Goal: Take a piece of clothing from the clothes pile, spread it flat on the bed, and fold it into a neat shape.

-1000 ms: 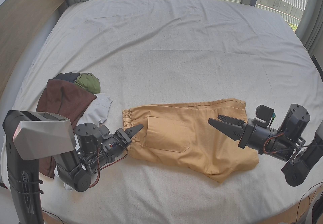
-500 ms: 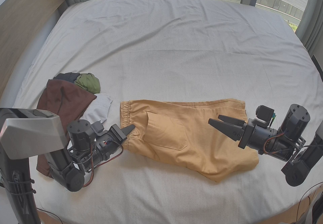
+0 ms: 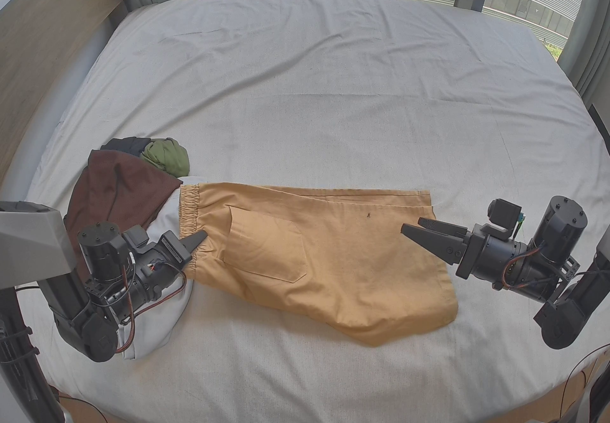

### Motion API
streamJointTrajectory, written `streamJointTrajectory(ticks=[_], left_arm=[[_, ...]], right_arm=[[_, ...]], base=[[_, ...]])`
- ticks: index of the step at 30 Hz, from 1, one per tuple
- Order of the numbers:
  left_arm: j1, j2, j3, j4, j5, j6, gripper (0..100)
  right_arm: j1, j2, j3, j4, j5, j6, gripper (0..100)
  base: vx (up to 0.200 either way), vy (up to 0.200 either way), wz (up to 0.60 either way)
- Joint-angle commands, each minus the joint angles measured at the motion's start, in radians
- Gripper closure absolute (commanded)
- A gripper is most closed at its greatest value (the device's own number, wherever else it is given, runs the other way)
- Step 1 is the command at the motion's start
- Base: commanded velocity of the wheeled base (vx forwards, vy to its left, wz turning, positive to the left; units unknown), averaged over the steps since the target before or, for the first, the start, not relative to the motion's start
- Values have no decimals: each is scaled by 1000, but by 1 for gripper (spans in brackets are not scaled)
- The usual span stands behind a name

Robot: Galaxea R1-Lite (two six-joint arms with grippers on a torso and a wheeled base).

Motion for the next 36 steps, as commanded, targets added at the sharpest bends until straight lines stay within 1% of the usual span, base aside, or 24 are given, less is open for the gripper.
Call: streamJointTrajectory(ticks=[1,7,12,17,20,24,26,27,36], left_arm=[[23,-40,22,-1,-11,0,100],[34,-50,37,-1,-15,2,100],[17,-66,34,-1,-15,2,100],[-18,-107,28,-1,-46,0,100],[-62,-144,6,0,-61,0,100],[-119,-141,-27,-1,-57,11,100],[-125,-141,-33,-1,-57,21,100],[-141,-139,-46,0,-58,43,100],[-216,-119,-66,8,-52,55,100]], right_arm=[[3,13,1,0,0,-2,0],[5,19,1,0,0,-2,0],[5,19,1,0,-1,-2,0],[-4,16,-2,-2,-1,-2,0],[-9,10,-5,-2,-1,-1,0],[-20,9,-8,-2,-1,-2,0],[-23,7,-8,-2,-1,-2,0],[-30,2,-9,-2,0,-1,0],[-52,-33,-17,-2,0,1,0]], base=[[0,0,0],[0,0,0],[0,0,0],[0,0,0],[0,0,0],[0,0,0],[0,0,0],[0,0,0],[0,0,0]])
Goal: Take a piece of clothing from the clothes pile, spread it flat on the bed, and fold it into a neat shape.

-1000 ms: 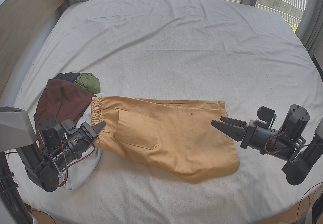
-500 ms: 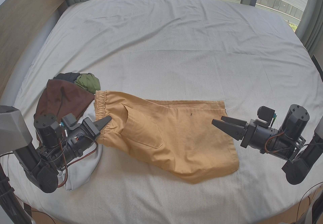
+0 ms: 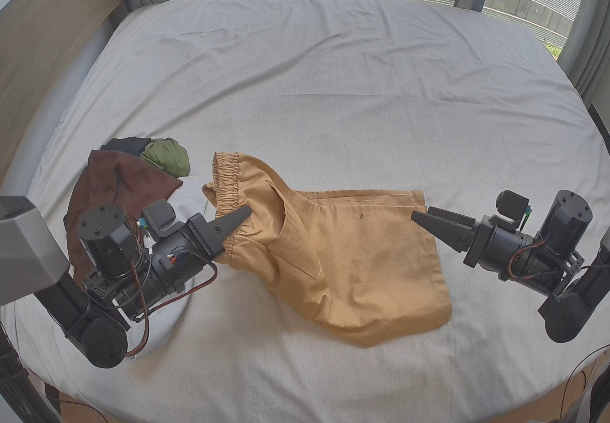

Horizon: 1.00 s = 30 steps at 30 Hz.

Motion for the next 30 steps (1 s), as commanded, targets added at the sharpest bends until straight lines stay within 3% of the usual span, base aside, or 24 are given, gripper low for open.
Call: streamJointTrajectory(ticks=[1,30], left_arm=[[-34,17,-6,-1,0,6,100],[-256,238,-222,-7,16,17,100]], right_arm=[[-12,-22,-2,0,0,1,0],[-125,-61,-88,0,-3,-2,0]], base=[[0,0,0],[0,0,0]])
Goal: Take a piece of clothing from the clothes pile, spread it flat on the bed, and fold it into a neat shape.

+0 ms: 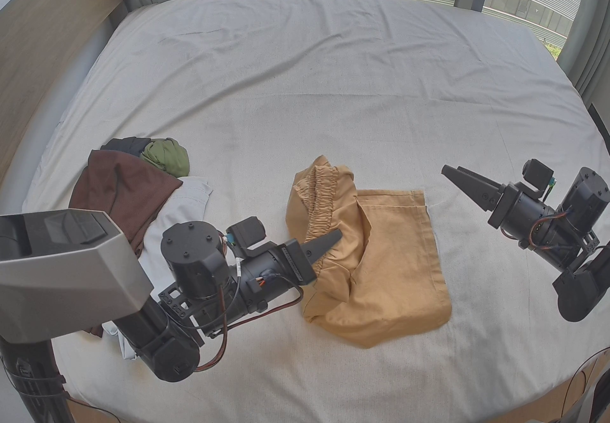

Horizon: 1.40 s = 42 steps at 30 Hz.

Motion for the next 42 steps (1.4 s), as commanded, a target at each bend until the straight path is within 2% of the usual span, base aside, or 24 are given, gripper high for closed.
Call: streamJointTrajectory(ticks=[1,18,24,37,38,42], left_arm=[[-28,52,-30,0,0,-1,100],[-92,142,-228,83,-2,-2,100],[-117,165,-271,127,-2,-2,100],[-111,192,-308,133,-2,-2,100],[-111,192,-308,133,-2,-2,0],[-118,184,-309,127,0,-2,0]], right_arm=[[-28,-12,-17,-1,1,2,0],[-55,-19,-40,1,2,5,0],[-57,-19,-40,1,2,5,0],[-58,-16,-40,1,4,5,0],[-58,-16,-40,1,4,5,0],[-58,-16,-39,1,4,5,0]], base=[[0,0,0],[0,0,0],[0,0,0],[0,0,0],[0,0,0],[0,0,0]])
